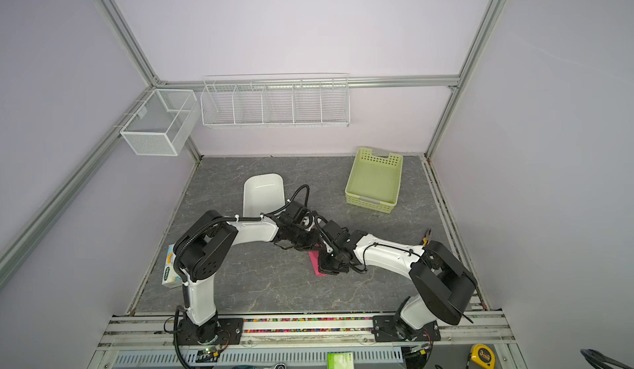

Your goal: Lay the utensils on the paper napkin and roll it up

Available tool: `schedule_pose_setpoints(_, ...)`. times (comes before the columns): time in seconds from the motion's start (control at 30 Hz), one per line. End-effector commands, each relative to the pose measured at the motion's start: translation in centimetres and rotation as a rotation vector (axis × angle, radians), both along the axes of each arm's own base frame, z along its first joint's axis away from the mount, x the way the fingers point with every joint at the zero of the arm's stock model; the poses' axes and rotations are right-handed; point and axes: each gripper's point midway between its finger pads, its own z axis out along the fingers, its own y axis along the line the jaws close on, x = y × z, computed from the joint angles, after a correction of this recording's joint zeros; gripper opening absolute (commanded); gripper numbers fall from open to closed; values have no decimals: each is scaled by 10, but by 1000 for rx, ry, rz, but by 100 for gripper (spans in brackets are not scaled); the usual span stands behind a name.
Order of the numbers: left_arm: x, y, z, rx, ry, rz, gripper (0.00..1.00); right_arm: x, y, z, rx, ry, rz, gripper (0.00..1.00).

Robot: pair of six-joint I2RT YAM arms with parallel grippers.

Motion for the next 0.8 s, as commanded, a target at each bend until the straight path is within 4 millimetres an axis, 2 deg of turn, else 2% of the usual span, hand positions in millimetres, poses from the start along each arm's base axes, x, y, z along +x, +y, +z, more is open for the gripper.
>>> schedule_pose_setpoints(0.0,-29,37,-56,217,87,-9,0,-9,-20,-13,-67,21,-4,7)
schedule_pose_setpoints(0.23,-27,35,-48,212,78,-4,0,-24,-34,-50,-117,87,-15,7)
schedule_pose_setpoints(0.43,-9,19,-8,142,26,42,0,-28,-35,-56,-110,105,-10,7)
schedule_pose_setpoints(0.6,7,-6,28,21,8,79,0,-28,-34,-57,-105,104,-8,7)
schedule_pose_setpoints(0.77,17,-21,39,-34,16,101,0,-30,-31,-59,-94,110,-5,7)
